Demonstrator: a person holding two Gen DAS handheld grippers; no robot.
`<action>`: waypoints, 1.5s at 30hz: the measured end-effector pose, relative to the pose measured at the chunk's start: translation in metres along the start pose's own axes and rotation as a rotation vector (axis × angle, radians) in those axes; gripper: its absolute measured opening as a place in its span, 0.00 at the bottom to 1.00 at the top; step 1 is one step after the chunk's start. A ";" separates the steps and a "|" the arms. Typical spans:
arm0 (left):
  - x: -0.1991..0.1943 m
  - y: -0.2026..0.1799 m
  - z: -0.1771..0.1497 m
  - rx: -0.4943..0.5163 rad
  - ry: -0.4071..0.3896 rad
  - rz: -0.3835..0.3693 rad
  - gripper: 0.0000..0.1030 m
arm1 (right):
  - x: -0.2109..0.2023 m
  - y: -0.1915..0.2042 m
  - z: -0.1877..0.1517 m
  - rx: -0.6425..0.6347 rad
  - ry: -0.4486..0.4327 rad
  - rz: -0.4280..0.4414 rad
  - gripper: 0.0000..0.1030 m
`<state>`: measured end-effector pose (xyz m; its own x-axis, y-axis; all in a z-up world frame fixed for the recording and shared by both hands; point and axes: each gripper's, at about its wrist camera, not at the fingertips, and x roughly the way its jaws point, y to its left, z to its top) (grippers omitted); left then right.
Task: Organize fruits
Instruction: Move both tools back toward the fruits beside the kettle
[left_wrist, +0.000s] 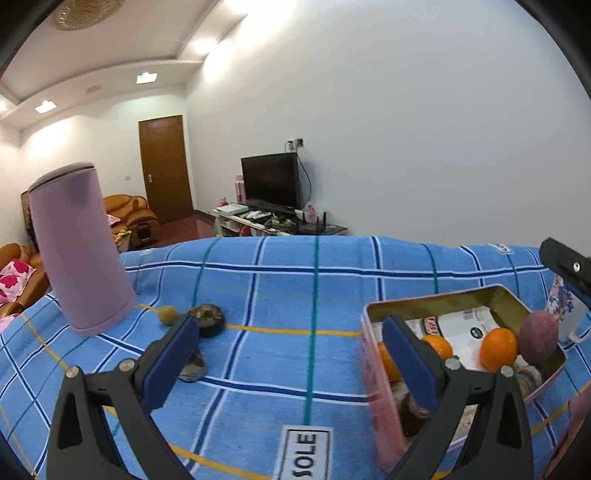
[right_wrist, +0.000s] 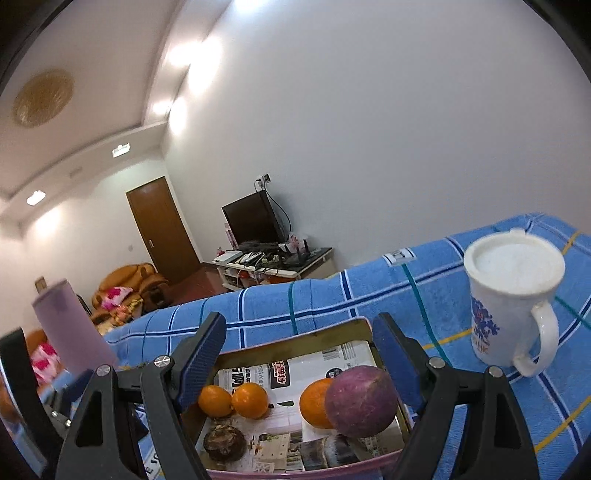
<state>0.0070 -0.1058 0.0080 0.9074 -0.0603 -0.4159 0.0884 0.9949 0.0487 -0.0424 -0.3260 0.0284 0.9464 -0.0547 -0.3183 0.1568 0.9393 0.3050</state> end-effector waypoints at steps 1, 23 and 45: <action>0.000 0.002 -0.001 -0.004 0.000 0.002 0.99 | -0.002 0.003 -0.001 -0.021 -0.015 -0.017 0.80; 0.011 0.057 -0.010 0.128 0.099 0.022 0.99 | -0.004 0.050 -0.029 -0.171 0.014 -0.105 0.80; 0.050 0.181 0.000 -0.017 0.146 0.333 0.99 | 0.049 0.160 -0.063 -0.217 0.175 0.023 0.80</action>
<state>0.0687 0.0714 -0.0041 0.8166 0.2786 -0.5054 -0.2102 0.9592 0.1892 0.0111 -0.1571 0.0049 0.8831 0.0088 -0.4692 0.0543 0.9912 0.1207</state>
